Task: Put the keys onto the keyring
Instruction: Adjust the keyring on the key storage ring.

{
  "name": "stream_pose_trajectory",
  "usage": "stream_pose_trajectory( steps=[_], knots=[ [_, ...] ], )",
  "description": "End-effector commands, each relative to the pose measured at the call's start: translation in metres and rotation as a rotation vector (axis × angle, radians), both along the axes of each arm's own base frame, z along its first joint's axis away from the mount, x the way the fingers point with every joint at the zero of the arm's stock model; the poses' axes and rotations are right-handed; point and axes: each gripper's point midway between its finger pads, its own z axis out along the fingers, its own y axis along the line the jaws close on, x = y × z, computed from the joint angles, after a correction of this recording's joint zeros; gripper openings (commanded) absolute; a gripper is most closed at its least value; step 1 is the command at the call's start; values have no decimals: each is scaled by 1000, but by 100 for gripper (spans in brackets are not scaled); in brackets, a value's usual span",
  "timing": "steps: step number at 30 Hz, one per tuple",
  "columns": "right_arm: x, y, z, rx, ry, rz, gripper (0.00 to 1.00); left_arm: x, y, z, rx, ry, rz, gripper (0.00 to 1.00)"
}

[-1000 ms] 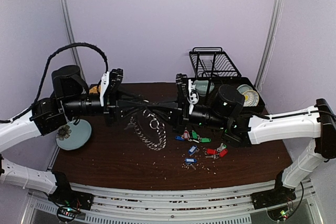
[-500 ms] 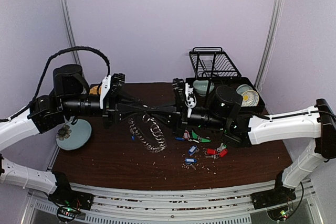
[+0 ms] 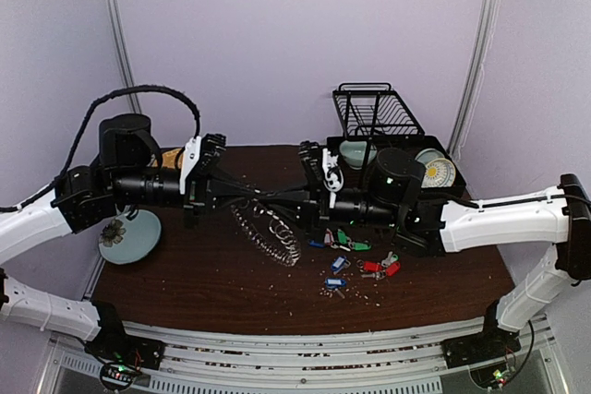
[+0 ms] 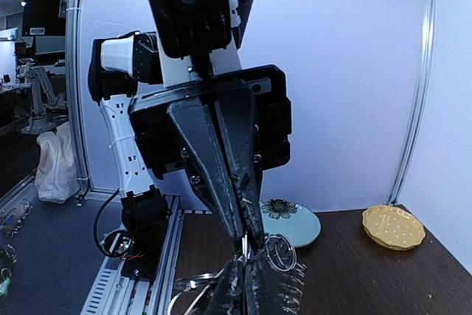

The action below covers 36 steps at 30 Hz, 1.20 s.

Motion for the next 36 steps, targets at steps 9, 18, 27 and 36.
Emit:
stream_pose_trajectory(
  steps=[9, 18, 27, 36],
  knots=[
    [33, -7, -16, -386, -290, -129, 21, 33, 8, -6, 168, -43, 167, 0],
    [30, 5, -15, -398, -312, -56, 19, 32, 5, -3, 176, -32, 157, 0],
    [31, 13, -10, -386, -284, -39, 15, 30, 3, -5, 181, -35, 146, 0],
    [35, 18, -18, -414, -275, -41, 12, 27, 2, -3, 175, -39, 130, 0]
  ],
)
